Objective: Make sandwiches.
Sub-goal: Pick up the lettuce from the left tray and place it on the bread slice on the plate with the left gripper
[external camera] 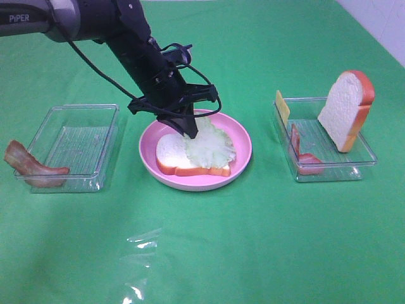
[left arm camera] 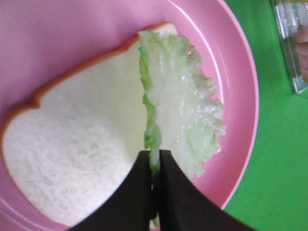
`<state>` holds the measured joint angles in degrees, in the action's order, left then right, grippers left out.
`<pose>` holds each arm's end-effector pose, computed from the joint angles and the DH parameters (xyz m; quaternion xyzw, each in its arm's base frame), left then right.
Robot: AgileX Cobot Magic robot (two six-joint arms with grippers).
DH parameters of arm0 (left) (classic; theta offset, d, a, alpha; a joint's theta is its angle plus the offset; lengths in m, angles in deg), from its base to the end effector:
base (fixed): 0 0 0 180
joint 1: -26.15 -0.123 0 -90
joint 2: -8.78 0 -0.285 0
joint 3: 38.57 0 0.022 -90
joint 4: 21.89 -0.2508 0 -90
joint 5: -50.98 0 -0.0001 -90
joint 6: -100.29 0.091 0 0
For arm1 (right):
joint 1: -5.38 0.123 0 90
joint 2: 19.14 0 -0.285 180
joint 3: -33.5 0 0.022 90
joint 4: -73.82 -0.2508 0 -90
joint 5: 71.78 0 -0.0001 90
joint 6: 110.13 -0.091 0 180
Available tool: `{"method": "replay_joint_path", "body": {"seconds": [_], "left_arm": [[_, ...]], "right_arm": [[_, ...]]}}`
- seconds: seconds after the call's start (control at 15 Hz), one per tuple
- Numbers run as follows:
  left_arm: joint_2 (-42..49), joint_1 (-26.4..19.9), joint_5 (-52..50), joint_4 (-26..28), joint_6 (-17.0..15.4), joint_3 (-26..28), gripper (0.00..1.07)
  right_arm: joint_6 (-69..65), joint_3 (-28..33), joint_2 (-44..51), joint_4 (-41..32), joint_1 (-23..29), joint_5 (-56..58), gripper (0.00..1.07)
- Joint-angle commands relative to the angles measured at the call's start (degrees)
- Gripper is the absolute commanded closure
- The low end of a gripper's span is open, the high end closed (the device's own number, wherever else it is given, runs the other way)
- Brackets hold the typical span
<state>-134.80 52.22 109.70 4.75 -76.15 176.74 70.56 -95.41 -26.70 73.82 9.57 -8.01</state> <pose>0.4314 -0.2499 0.1536 0.1539 0.9594 -0.2267 0.0673 -0.0030 -0.0002 0.2609 -0.0373 0.8756 0.0147 0.4814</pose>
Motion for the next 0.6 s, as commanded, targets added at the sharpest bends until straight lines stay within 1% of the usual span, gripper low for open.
{"method": "replay_joint_path", "body": {"seconds": [0.07, 0.2, 0.33, 0.4, 0.47, 0.6], "left_arm": [[0.74, 0.57, 1.6, -3.61, -1.72, 0.4, 1.07], [0.74, 0.57, 2.29, -7.45, -3.04, 0.4, 1.07], [0.74, 0.57, 2.29, -7.45, -2.86, 0.4, 1.06], [0.74, 0.57, 2.18, -7.45, -2.86, 0.4, 0.95], [0.74, 0.57, 2.23, -7.45, -2.86, 0.4, 0.74], [1.15, 0.57, 3.61, -8.77, -2.75, 1.32, 0.23]], "right_arm": [[0.46, 0.17, 1.49, 0.0, 0.0, -0.69, 0.18], [0.46, 0.17, 1.49, 0.0, 0.0, -0.69, 0.18], [0.46, 0.17, 1.49, 0.0, 0.0, -0.69, 0.18], [0.46, 0.17, 1.49, 0.0, 0.0, -0.69, 0.18], [0.46, 0.17, 1.49, 0.0, 0.0, -0.69, 0.18], [0.46, 0.17, 1.49, 0.0, 0.0, -0.69, 0.18]]}}
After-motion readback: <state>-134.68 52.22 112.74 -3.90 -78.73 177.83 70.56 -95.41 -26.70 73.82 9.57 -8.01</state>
